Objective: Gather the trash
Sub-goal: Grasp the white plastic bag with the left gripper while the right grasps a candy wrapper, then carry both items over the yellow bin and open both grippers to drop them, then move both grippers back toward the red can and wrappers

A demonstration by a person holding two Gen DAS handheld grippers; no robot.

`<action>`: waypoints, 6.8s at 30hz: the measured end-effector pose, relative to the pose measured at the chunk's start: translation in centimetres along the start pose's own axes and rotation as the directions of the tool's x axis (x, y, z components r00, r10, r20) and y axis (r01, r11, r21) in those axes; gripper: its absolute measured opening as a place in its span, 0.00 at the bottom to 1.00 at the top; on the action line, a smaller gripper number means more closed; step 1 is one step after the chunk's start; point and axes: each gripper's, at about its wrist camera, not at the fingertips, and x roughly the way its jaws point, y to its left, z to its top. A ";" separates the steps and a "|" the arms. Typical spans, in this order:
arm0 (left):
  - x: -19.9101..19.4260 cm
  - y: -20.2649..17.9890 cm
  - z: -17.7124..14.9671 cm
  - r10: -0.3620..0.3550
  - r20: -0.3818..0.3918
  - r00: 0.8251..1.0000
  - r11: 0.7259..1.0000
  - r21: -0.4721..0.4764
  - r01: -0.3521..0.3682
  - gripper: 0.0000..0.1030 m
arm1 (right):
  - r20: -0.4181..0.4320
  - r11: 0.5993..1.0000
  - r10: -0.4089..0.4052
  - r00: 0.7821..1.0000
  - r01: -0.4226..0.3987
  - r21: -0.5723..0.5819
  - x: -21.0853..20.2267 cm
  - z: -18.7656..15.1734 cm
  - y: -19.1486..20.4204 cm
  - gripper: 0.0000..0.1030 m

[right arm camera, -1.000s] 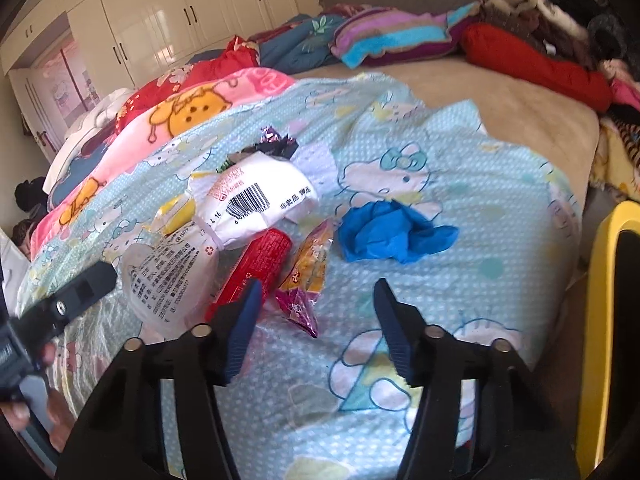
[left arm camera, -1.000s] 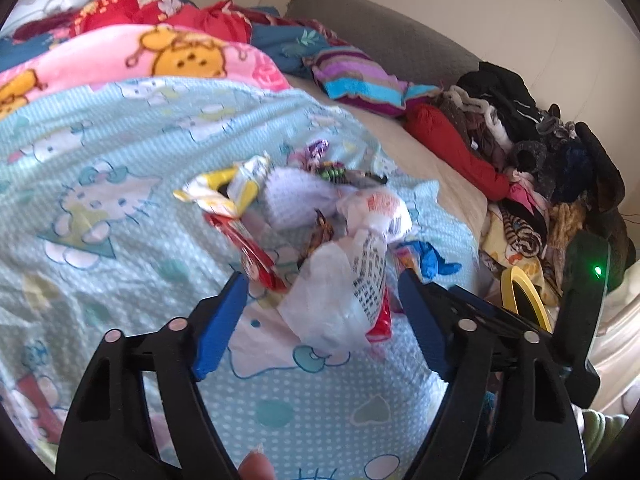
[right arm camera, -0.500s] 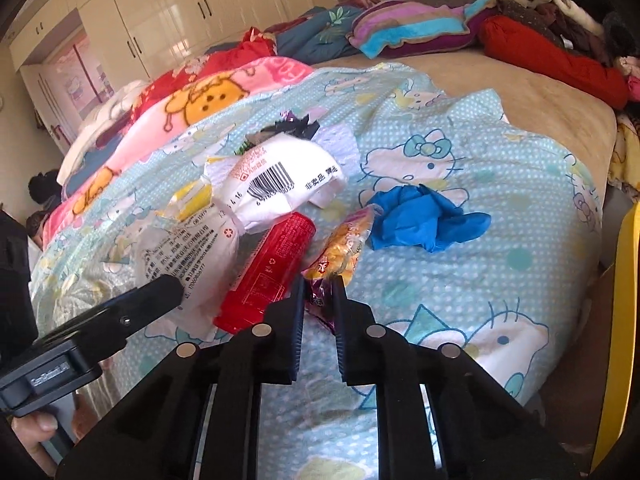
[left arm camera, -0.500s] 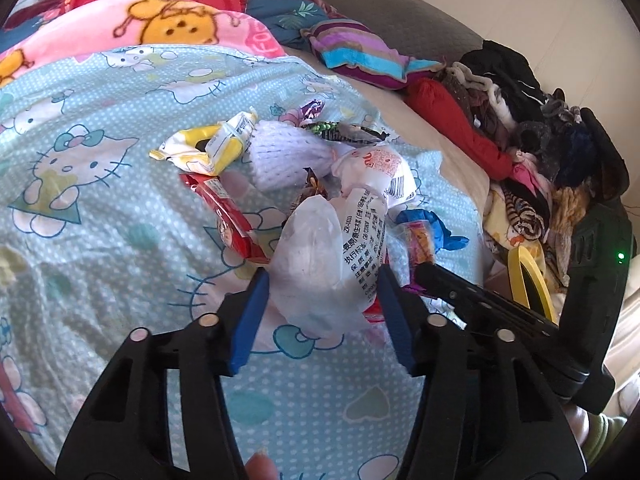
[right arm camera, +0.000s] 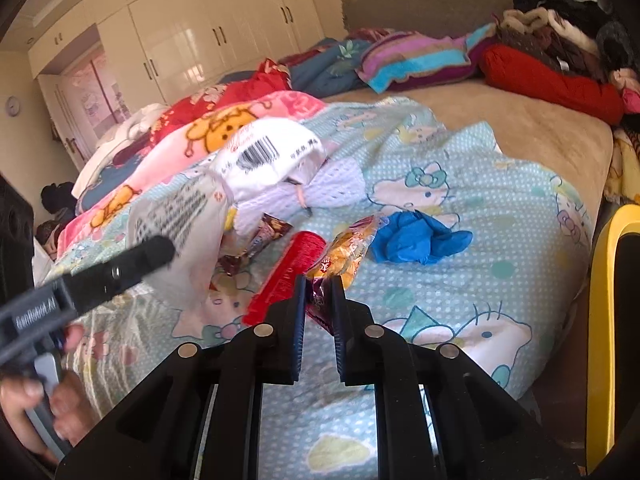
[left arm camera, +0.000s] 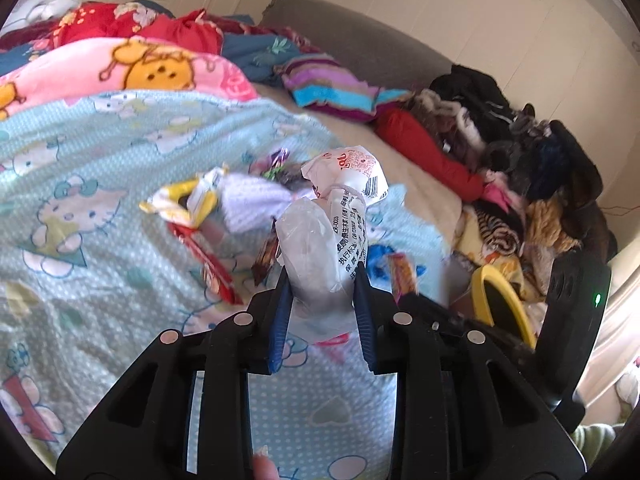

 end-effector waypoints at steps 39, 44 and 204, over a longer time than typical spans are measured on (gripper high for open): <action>-2.6 -9.0 0.4 -0.109 0.059 0.992 0.979 0.181 0.096 0.22 | 0.101 0.995 -0.065 0.993 0.072 -0.067 -10.7 0.6 -2.7 0.12; -2.2 -10.3 -0.1 -0.118 0.043 0.992 0.973 0.202 0.107 0.22 | 0.105 0.995 -0.087 0.991 0.092 -0.042 -12.5 0.3 -4.6 0.12; 5.9 -1.5 8.8 0.120 -0.010 0.993 0.982 0.148 -0.117 0.85 | -0.003 0.996 -0.090 0.996 0.090 -0.014 0.0 -0.1 2.5 0.80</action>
